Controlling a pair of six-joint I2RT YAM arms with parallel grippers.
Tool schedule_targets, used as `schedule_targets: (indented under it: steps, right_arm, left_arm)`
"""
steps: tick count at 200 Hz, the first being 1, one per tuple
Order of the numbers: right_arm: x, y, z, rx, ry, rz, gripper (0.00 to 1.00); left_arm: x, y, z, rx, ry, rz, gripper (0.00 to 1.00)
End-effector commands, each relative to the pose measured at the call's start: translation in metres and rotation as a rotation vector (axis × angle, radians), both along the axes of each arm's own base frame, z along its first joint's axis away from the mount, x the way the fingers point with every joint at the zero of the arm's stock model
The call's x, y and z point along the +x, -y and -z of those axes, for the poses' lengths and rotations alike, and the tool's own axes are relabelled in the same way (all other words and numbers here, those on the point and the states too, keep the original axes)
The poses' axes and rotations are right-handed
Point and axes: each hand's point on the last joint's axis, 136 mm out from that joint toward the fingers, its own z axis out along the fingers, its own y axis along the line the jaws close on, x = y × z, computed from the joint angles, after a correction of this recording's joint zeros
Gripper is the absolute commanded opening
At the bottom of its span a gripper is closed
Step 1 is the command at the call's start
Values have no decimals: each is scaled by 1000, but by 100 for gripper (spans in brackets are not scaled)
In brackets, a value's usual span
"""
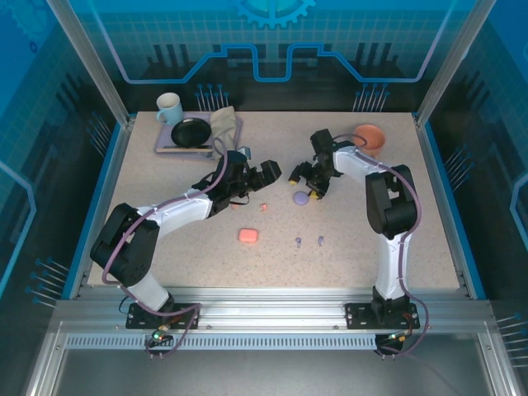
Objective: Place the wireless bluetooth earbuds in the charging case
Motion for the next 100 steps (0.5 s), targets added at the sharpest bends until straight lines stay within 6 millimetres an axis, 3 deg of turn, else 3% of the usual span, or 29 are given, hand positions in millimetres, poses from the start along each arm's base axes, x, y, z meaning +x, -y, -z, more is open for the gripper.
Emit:
schedule_targets:
  steps: [1,42,83,100]
  right_arm:
    - [-23,-15,-11,46,-10,-58,71]
    - [-52,-8,-24,25,6,-69,72]
    - [-45,21,-44,-201,85,-166,80]
    - [-38,21,-48,-252,87,-186,80]
  left_arm:
    - [0,1,-12,-13,20,4,99]
    - [-3,-4,-15,1,30,3,99]
    - [-3,-9,-20,23,41,0,99]
    - [-1,-14,-20,36,40,-10,99]
